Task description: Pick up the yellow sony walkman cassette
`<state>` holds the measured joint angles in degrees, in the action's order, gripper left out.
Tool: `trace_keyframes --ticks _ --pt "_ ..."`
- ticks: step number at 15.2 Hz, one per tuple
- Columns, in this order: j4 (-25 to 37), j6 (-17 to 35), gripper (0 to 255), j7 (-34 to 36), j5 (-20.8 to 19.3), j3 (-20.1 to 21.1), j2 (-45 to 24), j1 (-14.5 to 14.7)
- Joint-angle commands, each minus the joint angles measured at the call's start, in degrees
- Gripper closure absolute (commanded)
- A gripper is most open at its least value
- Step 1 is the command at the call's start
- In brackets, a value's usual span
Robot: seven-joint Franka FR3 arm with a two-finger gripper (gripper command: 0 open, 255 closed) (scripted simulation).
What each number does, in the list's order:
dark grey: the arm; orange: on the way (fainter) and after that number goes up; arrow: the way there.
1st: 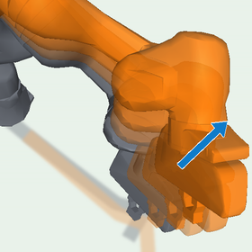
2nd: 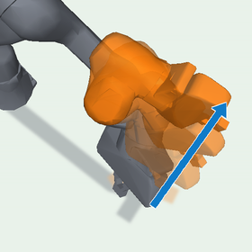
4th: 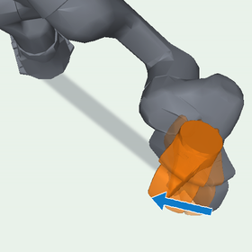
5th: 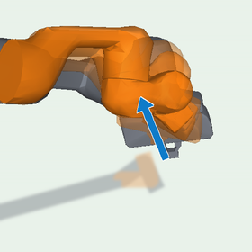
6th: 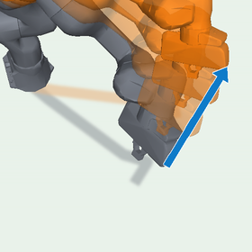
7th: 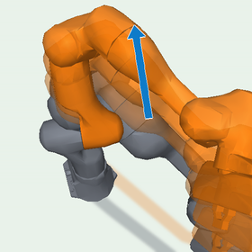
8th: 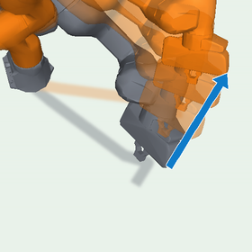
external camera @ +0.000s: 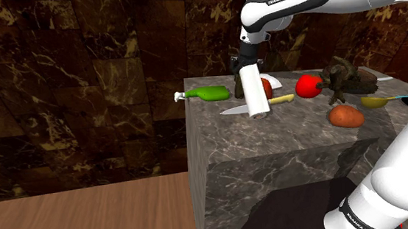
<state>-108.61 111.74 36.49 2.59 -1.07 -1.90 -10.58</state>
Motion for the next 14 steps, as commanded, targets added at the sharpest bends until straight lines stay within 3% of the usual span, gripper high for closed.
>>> trace_keyframes --ticks 1,9,14 --pt "-0.40 -0.03 255 0.01 0.05 0.04 -0.19 0.03" --pt "-0.54 0.06 255 0.01 0.05 0.03 -0.13 0.03" --pt "2.61 -3.68 255 0.16 -0.03 0.01 0.45 0.02"
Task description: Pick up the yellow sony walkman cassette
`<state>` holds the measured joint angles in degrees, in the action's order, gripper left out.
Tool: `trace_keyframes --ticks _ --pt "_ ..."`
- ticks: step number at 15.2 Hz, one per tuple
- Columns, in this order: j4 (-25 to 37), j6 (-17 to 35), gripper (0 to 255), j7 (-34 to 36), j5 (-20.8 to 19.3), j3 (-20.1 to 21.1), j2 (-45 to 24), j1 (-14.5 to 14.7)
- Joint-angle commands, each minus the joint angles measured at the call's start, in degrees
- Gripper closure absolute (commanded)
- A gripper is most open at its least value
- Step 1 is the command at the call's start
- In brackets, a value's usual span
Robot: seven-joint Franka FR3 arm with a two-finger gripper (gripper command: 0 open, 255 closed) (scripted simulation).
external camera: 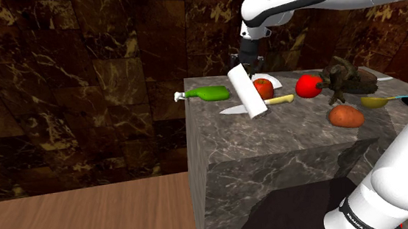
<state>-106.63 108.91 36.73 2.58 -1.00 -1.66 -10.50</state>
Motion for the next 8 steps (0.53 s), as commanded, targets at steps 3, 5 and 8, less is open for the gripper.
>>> trace_keyframes --ticks 3,5,8 --pt "2.70 -3.11 255 0.01 -0.05 -0.06 0.42 -0.07" --pt "4.14 -4.64 255 0.07 -0.07 -0.07 0.49 -0.07" --pt "6.43 -6.94 255 0.16 -0.09 -0.07 0.51 -0.08"
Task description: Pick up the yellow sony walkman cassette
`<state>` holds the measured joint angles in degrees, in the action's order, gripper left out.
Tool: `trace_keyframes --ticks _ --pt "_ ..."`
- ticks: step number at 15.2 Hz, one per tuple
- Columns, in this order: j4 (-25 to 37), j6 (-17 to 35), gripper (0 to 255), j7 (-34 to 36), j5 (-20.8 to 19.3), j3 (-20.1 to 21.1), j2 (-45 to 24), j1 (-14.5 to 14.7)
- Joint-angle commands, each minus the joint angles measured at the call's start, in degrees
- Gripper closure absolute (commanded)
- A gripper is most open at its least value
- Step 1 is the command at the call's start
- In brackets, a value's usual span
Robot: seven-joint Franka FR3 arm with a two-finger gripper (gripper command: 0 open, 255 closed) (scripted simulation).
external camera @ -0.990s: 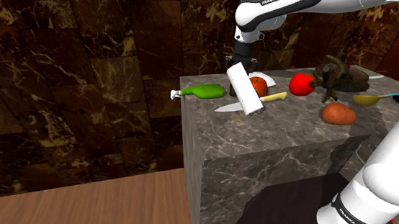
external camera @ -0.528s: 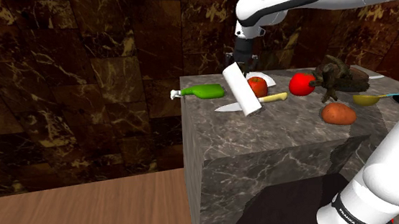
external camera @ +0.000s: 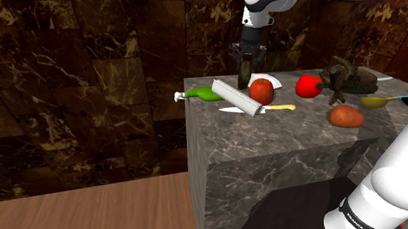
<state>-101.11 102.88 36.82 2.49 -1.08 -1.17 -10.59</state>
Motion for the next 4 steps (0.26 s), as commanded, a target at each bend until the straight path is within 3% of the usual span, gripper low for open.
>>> trace_keyframes --ticks 1,4 --pt "1.70 -1.69 255 0.10 -0.01 0.01 0.00 0.01" --pt "2.63 -2.58 255 0.13 -0.02 0.00 -0.04 0.00"
